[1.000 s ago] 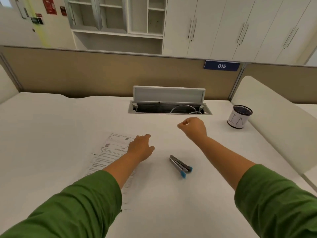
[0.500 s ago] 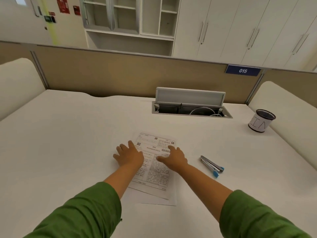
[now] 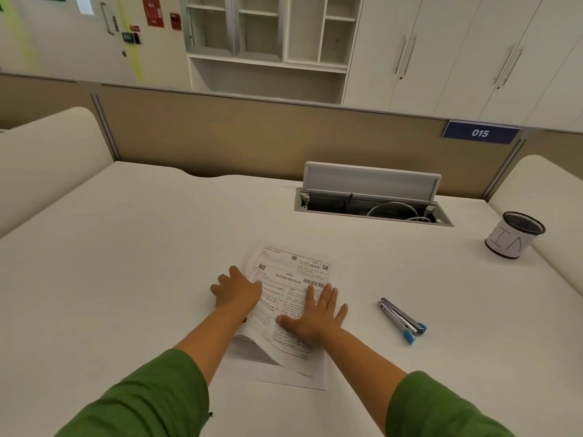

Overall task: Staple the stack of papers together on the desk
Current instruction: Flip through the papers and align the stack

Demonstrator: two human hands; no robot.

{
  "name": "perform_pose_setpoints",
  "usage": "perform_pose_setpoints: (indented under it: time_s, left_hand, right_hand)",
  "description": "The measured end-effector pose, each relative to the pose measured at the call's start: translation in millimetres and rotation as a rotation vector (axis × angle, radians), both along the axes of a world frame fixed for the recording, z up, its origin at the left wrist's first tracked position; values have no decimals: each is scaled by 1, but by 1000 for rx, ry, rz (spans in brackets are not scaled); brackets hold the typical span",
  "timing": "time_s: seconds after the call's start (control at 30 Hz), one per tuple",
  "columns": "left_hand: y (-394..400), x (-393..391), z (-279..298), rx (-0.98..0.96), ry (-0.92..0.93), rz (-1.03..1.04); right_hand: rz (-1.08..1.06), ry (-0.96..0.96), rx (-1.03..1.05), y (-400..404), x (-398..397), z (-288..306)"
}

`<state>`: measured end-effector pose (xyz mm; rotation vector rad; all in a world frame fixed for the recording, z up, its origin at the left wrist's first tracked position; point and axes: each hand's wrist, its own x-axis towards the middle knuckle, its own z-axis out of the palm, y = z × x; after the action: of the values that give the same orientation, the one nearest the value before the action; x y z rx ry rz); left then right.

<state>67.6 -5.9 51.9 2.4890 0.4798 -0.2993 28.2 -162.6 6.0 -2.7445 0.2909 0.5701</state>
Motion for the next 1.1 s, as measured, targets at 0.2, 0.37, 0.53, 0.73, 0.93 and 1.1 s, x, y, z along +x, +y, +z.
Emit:
perform_pose_setpoints:
  time_s: [0.2,0.37,0.53,0.73,0.93,1.1]
  left_hand:
    - [13,10,17,-311,33,103]
    - [16,10,16,-627,91,233]
    - [5,2,12,-124,93,144]
    - [-7,1,22,-95,154,121]
    - [-2,-3,30,-191,110,165]
    - [4,-8,32,-390,120,220]
  right_hand:
    - [22,33,9,0,1,4]
    - [38,44,15,1,-1,6]
    - [44,54,26,2,-1,7]
    - [65,52,41,-2,0,4]
    - [87,32,46,-4,3,0]
    - [92,39,42,-4,1,1]
